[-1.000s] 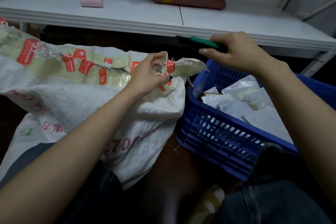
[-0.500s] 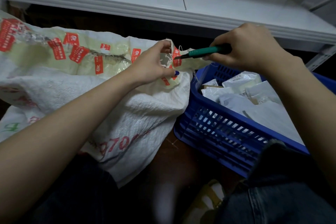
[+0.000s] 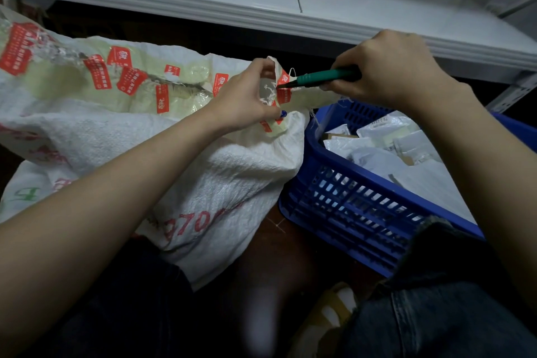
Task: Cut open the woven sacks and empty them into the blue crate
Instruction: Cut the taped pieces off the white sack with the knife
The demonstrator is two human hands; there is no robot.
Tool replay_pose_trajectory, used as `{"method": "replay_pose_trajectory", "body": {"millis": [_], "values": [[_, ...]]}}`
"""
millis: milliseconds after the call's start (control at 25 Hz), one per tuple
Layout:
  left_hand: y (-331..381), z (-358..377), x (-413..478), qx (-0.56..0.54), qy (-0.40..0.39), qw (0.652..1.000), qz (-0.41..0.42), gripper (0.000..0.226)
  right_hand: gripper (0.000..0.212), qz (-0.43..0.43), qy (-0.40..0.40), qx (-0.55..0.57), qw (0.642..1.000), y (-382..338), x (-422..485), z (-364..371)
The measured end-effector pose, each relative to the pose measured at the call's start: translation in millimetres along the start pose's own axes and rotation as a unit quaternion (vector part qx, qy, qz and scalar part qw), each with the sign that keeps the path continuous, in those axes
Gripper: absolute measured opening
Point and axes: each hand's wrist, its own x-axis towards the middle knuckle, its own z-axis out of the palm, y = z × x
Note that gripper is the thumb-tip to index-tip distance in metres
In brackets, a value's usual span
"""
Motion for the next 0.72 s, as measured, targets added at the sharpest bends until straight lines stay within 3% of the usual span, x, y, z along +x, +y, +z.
{"method": "replay_pose_trajectory", "body": {"millis": [200,400,720], "values": [[4.7,-5.1,-5.9,-0.020,0.008,0.999,0.024,0.076,0.037,0.010,0.001,-0.001,1.000,-0.1,-1.6,-1.4],[7.9,-6.0,-5.9,0.056,-0.001,0.998,0.022,0.081,0.036,0.008,0.003,-0.009,1.000,-6.2,0.5,0.5],[5.5,-2.7,-0.1,0.085,0.004,0.996,0.009,0.084,0.037,0.010,-0.014,-0.019,1.000,-12.3,1.9,1.2]]}}
